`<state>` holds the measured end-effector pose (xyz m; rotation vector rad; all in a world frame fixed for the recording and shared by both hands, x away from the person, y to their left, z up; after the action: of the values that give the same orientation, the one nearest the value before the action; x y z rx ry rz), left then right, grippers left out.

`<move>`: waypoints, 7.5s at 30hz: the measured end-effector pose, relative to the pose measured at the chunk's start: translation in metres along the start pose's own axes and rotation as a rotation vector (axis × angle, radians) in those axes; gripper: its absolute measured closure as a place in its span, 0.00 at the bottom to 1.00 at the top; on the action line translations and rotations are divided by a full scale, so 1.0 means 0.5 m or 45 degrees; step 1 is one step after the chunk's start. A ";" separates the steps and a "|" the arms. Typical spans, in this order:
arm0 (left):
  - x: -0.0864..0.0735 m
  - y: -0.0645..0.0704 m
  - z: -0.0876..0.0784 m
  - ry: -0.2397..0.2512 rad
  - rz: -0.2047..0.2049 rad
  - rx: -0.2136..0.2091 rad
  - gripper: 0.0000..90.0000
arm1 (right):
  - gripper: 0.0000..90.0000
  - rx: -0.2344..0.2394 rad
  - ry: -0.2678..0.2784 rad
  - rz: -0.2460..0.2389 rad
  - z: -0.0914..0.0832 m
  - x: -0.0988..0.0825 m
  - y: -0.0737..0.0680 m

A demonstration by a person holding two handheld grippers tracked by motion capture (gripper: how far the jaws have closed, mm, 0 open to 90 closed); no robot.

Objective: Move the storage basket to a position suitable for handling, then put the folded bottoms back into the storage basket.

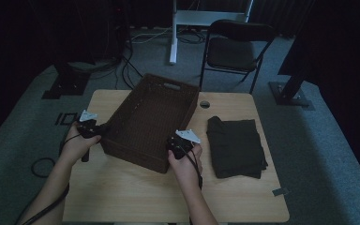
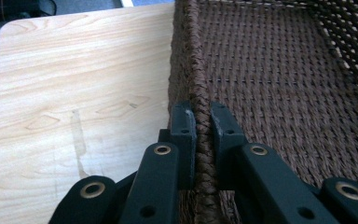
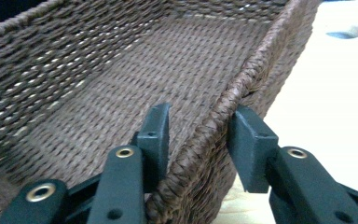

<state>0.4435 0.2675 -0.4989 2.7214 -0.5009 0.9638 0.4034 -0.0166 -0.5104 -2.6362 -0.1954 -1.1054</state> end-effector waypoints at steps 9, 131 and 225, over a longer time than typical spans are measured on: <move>-0.036 0.037 -0.021 0.044 -0.073 0.020 0.91 | 0.72 -0.041 -0.002 -0.071 -0.004 0.004 0.023; -0.068 0.182 -0.134 0.168 0.081 -0.064 0.16 | 0.18 0.209 0.212 -0.475 -0.159 0.011 0.148; 0.098 0.755 0.205 0.117 0.283 -0.460 0.16 | 0.18 -0.182 0.135 -0.135 -0.208 -0.044 0.610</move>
<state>0.3931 -0.1230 -0.5142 2.3240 -0.8802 0.9380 0.3871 -0.3393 -0.5174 -2.7087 -0.2461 -1.3369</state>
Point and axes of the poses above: each handheld gripper's, and its own axes: z roughly forward along the jaws, x roughly out of its top, y roughly to its right, the point moved 7 cm from there along z, roughly forward along the jaws, and after that the axes turned 12 degrees about -y, right-handed, at the moved point
